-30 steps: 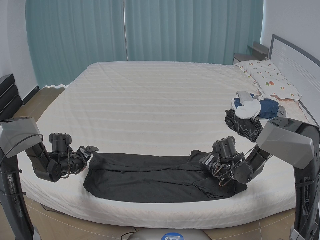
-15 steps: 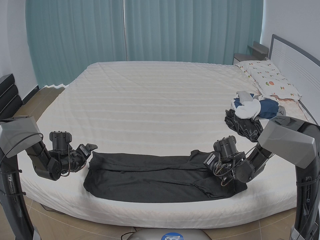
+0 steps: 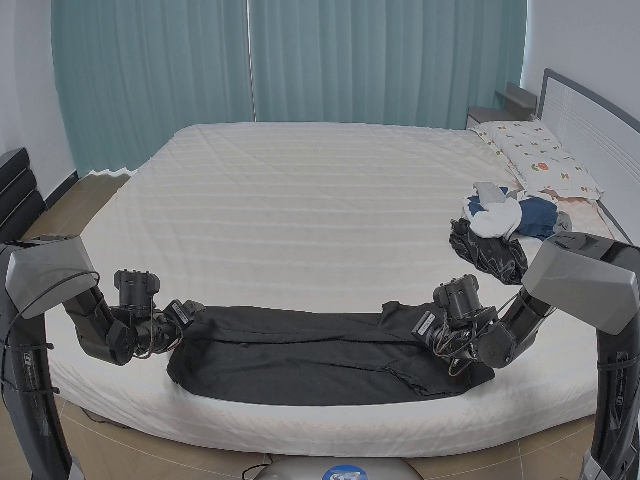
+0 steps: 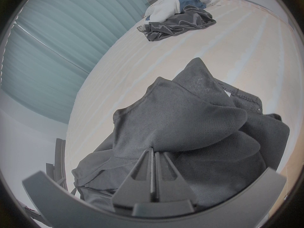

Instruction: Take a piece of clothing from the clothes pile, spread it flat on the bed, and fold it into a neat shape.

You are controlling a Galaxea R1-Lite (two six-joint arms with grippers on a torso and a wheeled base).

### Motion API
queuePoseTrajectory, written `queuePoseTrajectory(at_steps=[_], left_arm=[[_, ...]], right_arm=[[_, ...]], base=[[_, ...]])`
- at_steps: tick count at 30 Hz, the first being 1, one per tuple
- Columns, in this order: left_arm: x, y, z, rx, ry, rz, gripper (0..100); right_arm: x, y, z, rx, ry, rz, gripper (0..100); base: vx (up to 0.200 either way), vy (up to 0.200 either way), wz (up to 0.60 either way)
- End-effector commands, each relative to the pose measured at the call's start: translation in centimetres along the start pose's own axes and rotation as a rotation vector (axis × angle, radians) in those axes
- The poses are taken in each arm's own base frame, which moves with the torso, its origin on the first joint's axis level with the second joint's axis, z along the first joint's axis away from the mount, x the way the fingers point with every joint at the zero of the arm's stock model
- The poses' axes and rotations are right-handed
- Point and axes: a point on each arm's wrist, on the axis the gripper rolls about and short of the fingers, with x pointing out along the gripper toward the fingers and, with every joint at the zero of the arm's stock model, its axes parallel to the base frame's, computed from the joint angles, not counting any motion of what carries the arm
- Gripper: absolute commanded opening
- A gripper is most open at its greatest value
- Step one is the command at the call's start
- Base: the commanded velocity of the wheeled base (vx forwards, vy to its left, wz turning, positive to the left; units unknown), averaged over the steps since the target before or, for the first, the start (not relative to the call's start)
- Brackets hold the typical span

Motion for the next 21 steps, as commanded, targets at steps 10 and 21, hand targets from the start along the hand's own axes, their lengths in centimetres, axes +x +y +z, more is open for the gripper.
queuePoseTrajectory(at_steps=[10, 21], left_arm=[[1.5, 0.0, -0.4, 0.029, -0.01, 0.024, 0], [1.2, 0.2, -0.4, 0.04, -0.012, 0.037, 0]], right_arm=[[-0.2, -0.4, -0.1, -0.017, -0.004, 0.005, 0], [-0.3, -0.6, -0.2, -0.029, -0.01, 0.015, 0]], base=[[0.0, 0.0, 0.0], [0.0, 0.0, 0.0]])
